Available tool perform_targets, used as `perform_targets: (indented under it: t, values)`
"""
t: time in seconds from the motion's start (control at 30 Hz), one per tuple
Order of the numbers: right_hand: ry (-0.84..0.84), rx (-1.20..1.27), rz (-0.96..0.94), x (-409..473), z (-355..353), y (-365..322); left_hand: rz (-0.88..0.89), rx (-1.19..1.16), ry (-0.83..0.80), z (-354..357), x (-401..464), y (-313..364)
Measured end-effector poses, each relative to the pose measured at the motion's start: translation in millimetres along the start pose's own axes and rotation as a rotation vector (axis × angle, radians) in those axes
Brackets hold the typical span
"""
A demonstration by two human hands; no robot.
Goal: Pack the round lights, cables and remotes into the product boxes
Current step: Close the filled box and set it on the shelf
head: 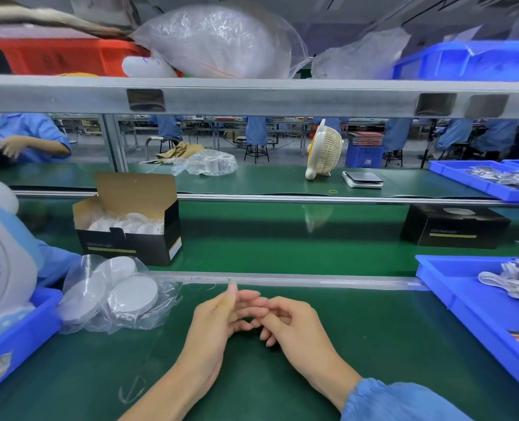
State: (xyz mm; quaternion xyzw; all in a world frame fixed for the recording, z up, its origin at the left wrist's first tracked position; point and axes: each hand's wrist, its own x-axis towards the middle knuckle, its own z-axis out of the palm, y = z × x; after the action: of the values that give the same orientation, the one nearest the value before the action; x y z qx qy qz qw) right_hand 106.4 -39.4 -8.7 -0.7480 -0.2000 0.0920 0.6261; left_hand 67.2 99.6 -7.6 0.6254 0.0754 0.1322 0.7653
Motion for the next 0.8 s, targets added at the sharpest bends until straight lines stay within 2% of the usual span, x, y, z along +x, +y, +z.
perform_targets:
  t: [0.1, 0.23, 0.33, 0.43, 0.67, 0.73, 0.8]
  values:
    - [0.030, 0.062, 0.016, 0.2, -1.2, -0.9, -0.025, -0.173, -0.020, -11.0, 1.2, 5.0]
    - [0.015, 0.074, 0.015, -0.6, -0.7, -1.1, -0.104, -0.425, 0.044, -22.1, 6.6, 4.9]
    - [0.012, 0.071, 0.025, 0.0, -0.6, -0.2, -0.086, -0.414, 0.202, -23.0, 10.6, 3.6]
    - [0.004, 0.076, 0.027, 0.4, -1.1, 0.4, -0.085, -0.409, 0.268, -20.3, 10.6, 8.3]
    - [-0.017, 0.077, 0.017, 0.6, -1.0, 3.4, -0.166, -0.516, 0.090, -26.1, 6.2, 16.4]
    - [-0.018, 0.064, 0.013, 1.6, -1.0, 4.9, -0.218, -0.472, 0.096, -27.6, 10.1, 13.7]
    - [-0.018, 0.035, 0.001, 4.1, 0.9, 6.0, -0.197, -0.360, 0.148, -23.2, 12.7, 9.8]
